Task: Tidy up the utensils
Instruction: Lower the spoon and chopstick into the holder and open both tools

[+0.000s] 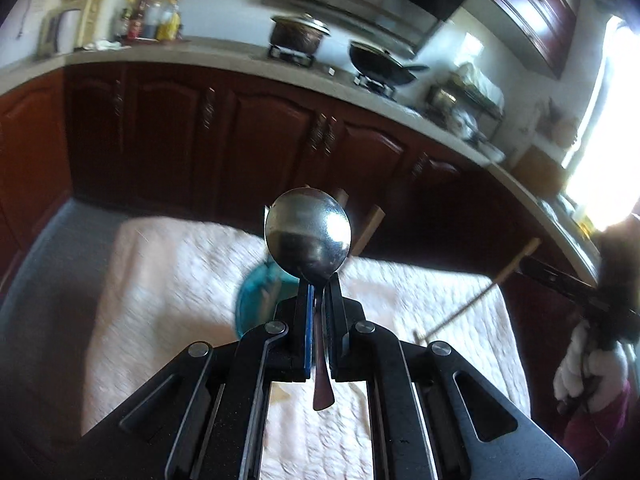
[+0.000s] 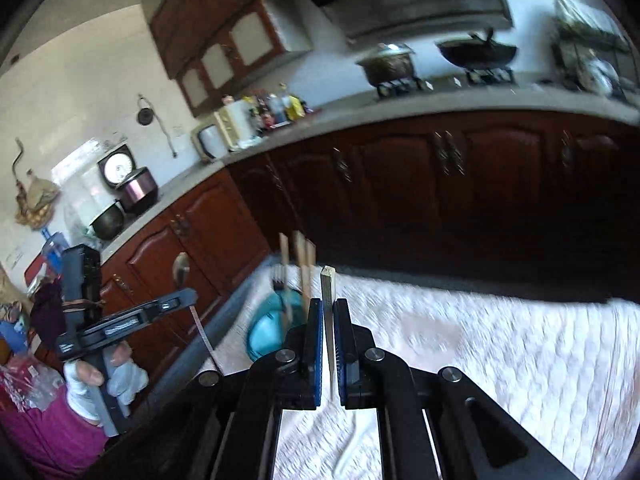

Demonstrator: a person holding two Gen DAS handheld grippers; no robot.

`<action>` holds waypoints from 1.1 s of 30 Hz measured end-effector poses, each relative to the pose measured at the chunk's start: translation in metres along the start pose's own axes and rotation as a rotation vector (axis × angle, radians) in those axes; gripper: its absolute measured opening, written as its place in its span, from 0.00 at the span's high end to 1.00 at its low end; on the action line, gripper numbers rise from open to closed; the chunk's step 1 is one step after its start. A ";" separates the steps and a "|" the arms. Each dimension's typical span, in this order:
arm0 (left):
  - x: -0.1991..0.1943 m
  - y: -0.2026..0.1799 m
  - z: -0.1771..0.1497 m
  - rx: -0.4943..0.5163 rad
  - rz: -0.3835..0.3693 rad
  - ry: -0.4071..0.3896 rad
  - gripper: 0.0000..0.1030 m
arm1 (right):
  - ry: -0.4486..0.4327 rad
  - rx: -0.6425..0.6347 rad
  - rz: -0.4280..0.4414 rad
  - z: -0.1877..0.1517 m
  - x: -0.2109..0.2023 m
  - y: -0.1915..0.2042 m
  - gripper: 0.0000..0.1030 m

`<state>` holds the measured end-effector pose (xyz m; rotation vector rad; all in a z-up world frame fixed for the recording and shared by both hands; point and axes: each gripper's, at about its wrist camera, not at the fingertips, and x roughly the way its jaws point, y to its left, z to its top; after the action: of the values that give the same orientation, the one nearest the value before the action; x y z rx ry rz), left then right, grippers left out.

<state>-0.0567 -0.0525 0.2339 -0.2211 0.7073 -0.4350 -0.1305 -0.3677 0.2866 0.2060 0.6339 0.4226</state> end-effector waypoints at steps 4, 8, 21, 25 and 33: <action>0.010 0.011 0.014 -0.011 0.047 -0.033 0.96 | -0.016 -0.065 0.024 0.030 0.005 0.027 0.95; 0.031 0.016 0.020 -0.009 0.096 -0.048 0.96 | -0.009 -0.122 0.024 0.052 0.019 0.049 0.95; 0.101 0.031 -0.001 0.002 0.200 -0.002 0.96 | 0.079 -0.119 -0.003 0.050 0.117 0.047 0.95; 0.113 0.036 -0.012 -0.003 0.204 0.031 0.96 | 0.145 -0.096 0.012 0.029 0.144 0.040 0.95; 0.127 0.037 -0.030 -0.008 0.201 0.074 0.96 | 0.236 -0.039 0.022 0.001 0.179 0.023 0.95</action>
<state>0.0207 -0.0793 0.1254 -0.1402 0.7951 -0.2498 -0.0077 -0.2685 0.1996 0.1272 0.8547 0.4844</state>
